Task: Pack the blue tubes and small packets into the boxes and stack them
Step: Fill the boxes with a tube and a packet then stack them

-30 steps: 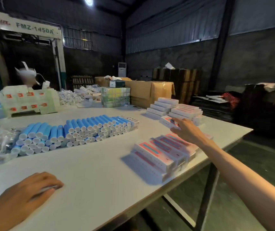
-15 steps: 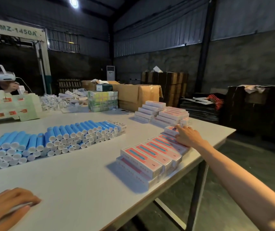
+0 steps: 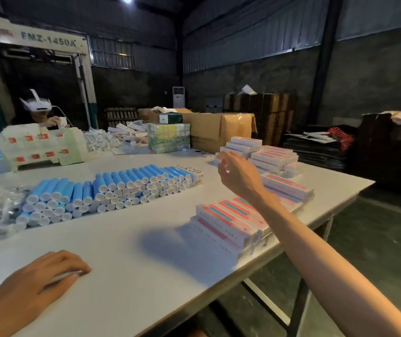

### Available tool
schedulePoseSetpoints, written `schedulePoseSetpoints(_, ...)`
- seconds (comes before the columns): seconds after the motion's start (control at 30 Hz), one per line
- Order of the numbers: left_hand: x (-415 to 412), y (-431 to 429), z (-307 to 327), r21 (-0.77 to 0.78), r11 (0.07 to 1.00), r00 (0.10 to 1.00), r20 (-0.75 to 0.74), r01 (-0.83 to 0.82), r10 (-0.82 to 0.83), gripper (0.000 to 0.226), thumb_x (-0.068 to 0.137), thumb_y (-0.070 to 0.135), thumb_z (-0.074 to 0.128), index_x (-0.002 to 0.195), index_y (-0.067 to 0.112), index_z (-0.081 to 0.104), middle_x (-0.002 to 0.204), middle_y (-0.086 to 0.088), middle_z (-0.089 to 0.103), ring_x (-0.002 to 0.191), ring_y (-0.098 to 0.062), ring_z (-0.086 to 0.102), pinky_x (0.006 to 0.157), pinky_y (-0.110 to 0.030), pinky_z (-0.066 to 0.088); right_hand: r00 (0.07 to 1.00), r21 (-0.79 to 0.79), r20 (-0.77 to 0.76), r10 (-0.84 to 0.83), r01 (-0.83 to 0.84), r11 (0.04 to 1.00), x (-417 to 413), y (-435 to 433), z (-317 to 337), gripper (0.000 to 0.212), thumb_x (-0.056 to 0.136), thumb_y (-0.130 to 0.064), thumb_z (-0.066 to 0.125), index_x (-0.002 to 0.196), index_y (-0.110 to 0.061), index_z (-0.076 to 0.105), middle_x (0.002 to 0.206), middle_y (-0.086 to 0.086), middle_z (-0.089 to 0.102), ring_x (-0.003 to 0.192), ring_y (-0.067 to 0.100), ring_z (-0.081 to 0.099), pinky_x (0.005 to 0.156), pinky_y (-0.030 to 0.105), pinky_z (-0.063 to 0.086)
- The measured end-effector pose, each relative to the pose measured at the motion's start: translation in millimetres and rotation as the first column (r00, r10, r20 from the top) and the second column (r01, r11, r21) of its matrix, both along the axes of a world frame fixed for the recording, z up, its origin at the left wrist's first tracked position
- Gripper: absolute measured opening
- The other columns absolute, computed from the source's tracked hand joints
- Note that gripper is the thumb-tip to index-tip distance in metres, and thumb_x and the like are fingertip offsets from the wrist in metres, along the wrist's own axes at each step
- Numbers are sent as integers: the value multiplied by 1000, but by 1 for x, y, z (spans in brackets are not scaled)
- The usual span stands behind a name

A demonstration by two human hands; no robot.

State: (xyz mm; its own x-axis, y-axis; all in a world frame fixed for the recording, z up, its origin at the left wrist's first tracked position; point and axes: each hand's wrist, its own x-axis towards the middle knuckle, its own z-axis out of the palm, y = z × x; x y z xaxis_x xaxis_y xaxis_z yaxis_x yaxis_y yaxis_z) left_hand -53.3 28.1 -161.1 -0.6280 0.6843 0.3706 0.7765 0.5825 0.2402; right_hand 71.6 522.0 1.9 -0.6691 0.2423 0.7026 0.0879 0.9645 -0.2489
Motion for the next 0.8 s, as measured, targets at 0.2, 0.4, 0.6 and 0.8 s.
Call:
schedulePoseSetpoints(0.2, 46, 15, 51, -26, 998, 999, -9, -49, 48, 31, 97, 53, 45, 118, 58, 67, 121, 36, 64, 111, 14, 61, 94, -10, 43, 900, -145, -21, 435, -434, 889, -56, -179, -7, 19, 99, -17, 54, 107, -16, 71, 102, 3, 76, 86, 23, 67, 70, 39, 54)
schedulePoseSetpoints(0.4, 53, -4, 96, -90, 974, 963, 160, -206, 219, 33, 101, 23, 62, 128, 41, 69, 117, 22, 68, 106, 3, 63, 100, -25, 50, 745, -261, 146, 651, -606, 751, -80, -298, -66, 11, 97, -17, 53, 101, -14, 64, 93, 10, 73, 87, 36, 65, 69, 43, 49)
schedulePoseSetpoints(0.6, 66, -81, 119, -219, 768, 793, -60, -603, 606, 28, 107, 45, 54, 132, 34, 63, 132, 9, 62, 129, -14, 54, 104, -35, 46, 647, -158, 276, 711, -699, 697, -97, -319, -110, 15, 101, -22, 47, 113, -22, 56, 96, 4, 73, 91, 33, 63, 72, 43, 47)
schedulePoseSetpoints(0.8, 89, -144, 112, -382, 221, 317, -209, -897, 925, 72, 107, 66, 33, 150, 9, 42, 154, -17, 42, 140, -37, 42, 111, -46, 44, 611, -147, 269, 745, -738, 658, -98, -320, -113, 18, 101, -22, 46, 113, -27, 59, 96, -2, 73, 86, 26, 63, 70, 38, 47)
